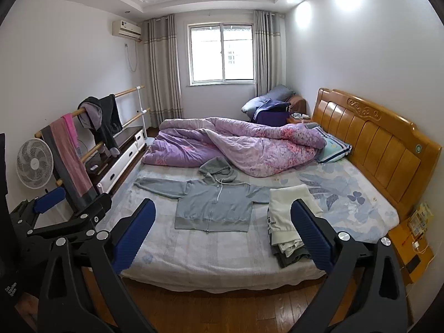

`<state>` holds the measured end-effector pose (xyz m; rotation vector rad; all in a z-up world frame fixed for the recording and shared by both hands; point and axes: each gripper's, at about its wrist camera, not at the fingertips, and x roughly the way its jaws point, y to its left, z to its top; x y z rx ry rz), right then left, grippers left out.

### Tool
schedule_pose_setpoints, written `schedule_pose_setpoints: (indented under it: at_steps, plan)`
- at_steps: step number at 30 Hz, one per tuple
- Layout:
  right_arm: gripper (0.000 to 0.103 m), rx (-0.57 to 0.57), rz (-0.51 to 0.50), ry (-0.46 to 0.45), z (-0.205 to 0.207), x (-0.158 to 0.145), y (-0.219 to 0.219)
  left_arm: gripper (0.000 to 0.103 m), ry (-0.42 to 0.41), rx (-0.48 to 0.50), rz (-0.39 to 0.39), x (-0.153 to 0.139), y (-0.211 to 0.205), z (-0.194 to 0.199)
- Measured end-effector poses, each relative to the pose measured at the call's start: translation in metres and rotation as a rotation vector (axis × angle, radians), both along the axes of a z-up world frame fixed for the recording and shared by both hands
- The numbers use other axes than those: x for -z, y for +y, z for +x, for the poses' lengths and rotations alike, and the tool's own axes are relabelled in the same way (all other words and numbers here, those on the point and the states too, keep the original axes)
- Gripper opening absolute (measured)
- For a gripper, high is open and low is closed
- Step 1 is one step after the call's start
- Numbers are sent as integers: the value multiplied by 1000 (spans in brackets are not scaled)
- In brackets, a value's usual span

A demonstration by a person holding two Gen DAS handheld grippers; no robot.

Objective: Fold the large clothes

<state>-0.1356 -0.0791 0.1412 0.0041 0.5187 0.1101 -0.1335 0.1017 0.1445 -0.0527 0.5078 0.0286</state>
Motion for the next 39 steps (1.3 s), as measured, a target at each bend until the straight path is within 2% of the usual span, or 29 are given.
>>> schedule_pose_setpoints:
  at_steps: [13,19,39]
  plan:
    - [95,33,-54,-16,4,4,28,96,-17,46,11,1,24,3]
    - [95,40,-58,-15,2,9,40,96,-20,57,-9,2,37,7]
    - [95,70,-72,-26,3,12,48,96,-37,80,-14,4,51,13]
